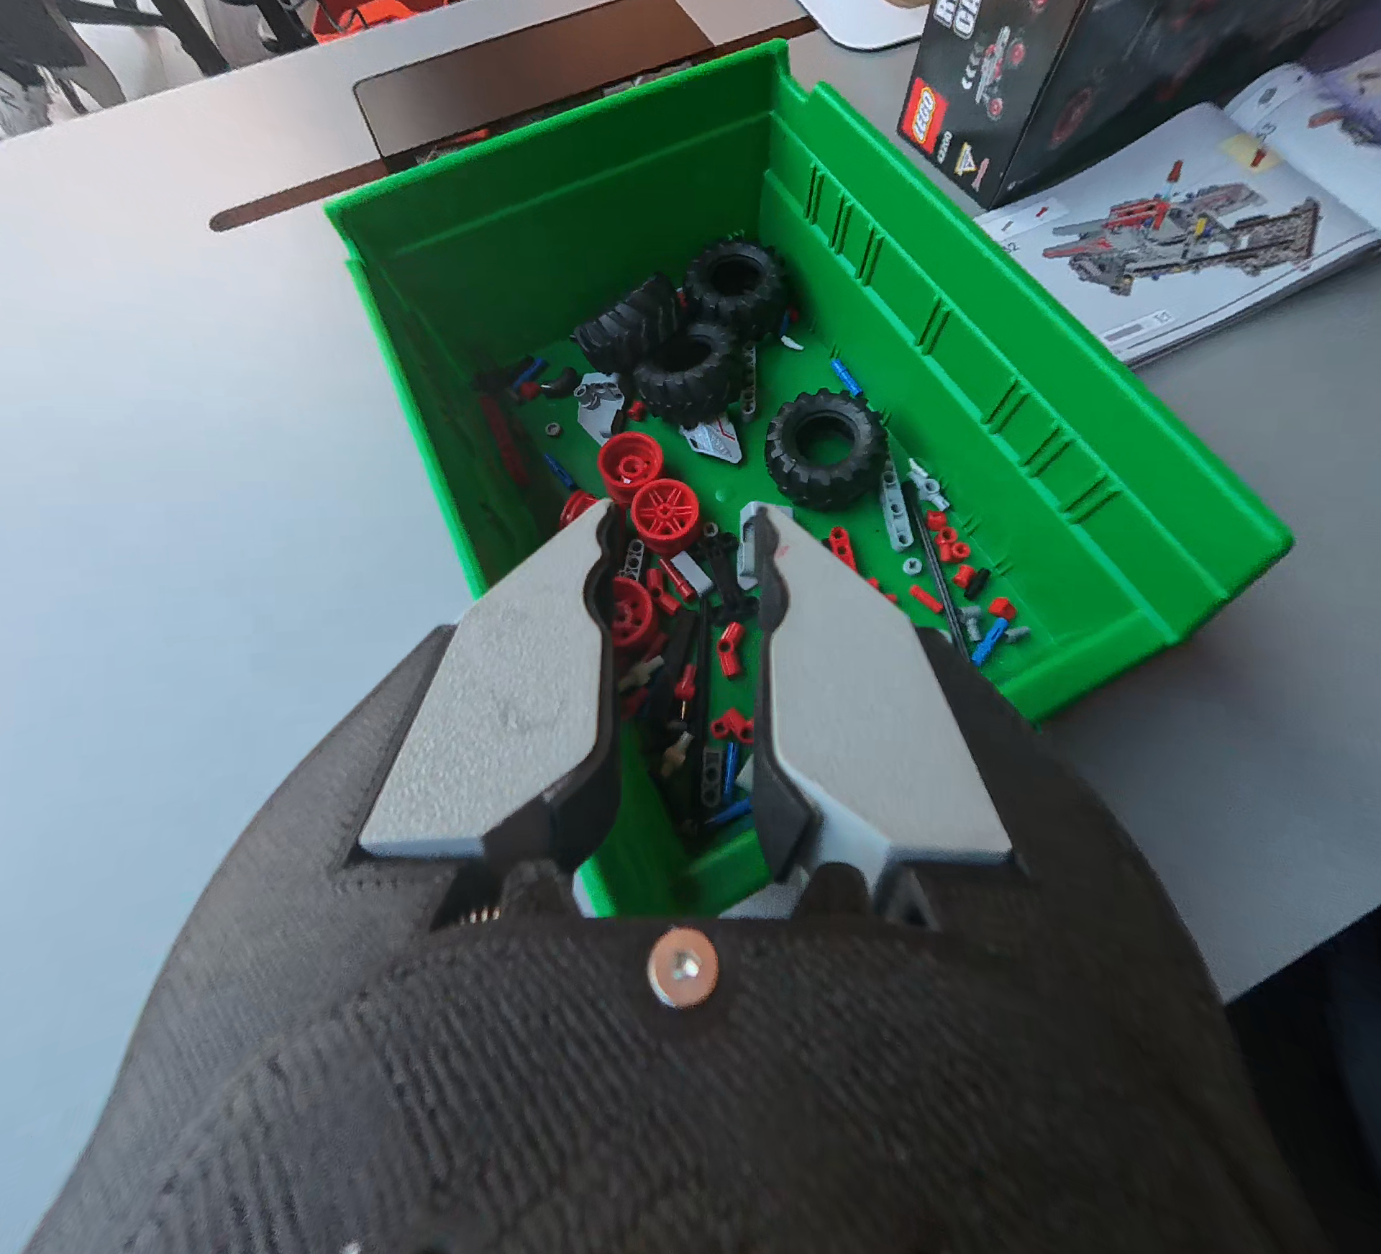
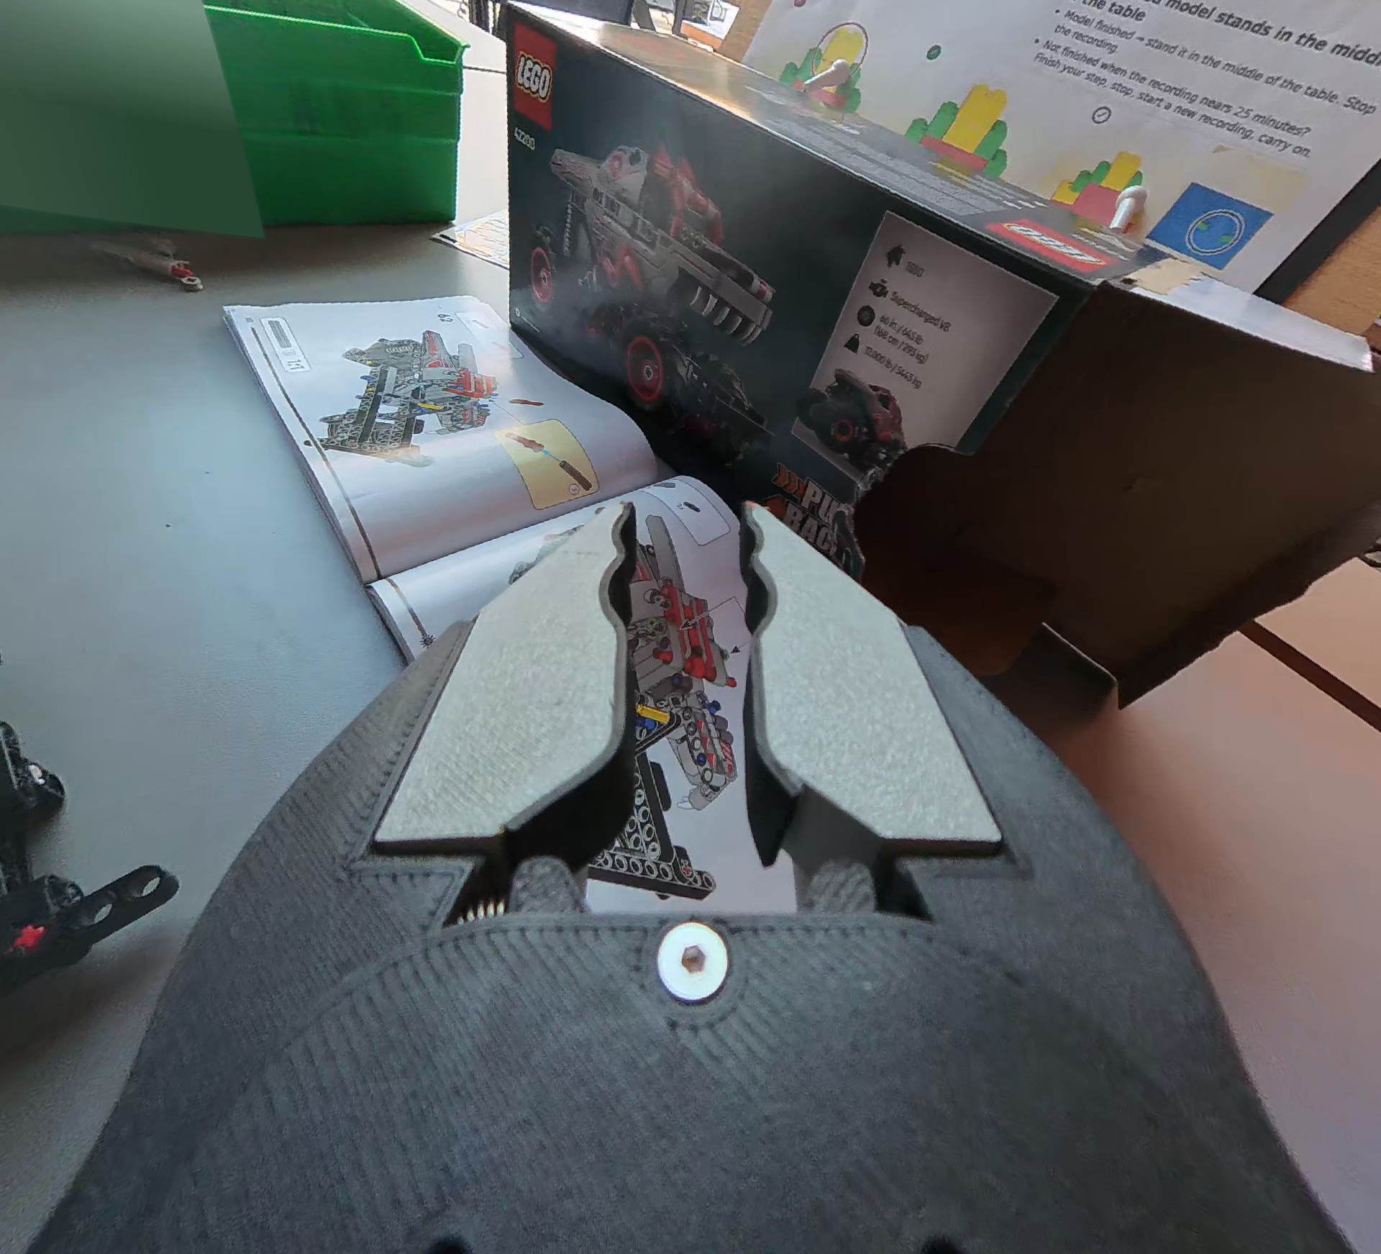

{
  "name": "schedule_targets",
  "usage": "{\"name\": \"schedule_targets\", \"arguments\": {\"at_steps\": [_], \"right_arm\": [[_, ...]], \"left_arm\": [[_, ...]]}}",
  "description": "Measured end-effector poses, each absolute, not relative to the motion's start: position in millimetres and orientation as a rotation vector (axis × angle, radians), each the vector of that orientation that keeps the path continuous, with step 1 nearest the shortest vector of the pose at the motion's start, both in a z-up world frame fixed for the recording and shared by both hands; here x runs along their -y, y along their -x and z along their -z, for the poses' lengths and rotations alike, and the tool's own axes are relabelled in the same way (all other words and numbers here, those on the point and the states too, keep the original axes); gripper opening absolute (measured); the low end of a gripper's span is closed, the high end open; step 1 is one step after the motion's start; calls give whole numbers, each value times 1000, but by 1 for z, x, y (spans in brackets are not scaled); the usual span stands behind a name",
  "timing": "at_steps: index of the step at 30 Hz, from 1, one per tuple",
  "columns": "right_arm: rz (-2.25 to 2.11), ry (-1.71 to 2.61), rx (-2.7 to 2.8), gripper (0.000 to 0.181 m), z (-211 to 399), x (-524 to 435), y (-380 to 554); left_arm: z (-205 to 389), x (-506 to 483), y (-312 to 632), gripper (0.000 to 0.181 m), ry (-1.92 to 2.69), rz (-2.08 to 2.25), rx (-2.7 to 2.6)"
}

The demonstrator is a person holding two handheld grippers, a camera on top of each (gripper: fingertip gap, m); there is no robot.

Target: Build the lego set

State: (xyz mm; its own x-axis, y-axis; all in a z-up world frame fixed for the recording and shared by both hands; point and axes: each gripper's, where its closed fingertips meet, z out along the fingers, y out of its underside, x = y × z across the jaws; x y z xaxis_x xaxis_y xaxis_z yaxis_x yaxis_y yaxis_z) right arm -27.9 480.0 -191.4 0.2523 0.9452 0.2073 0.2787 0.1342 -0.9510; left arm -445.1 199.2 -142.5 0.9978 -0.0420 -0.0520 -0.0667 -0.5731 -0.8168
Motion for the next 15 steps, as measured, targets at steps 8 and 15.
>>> {"name": "schedule_targets", "arguments": {"at_steps": [8,15], "right_arm": [[-768,1384,1241,24,189,-480,27],[-744,1381,1260,23,192,-478,29]], "left_arm": [[149,-212,448,33,2302,-161,-141],[188,-219,479,24,2653,-571,-405]]}}
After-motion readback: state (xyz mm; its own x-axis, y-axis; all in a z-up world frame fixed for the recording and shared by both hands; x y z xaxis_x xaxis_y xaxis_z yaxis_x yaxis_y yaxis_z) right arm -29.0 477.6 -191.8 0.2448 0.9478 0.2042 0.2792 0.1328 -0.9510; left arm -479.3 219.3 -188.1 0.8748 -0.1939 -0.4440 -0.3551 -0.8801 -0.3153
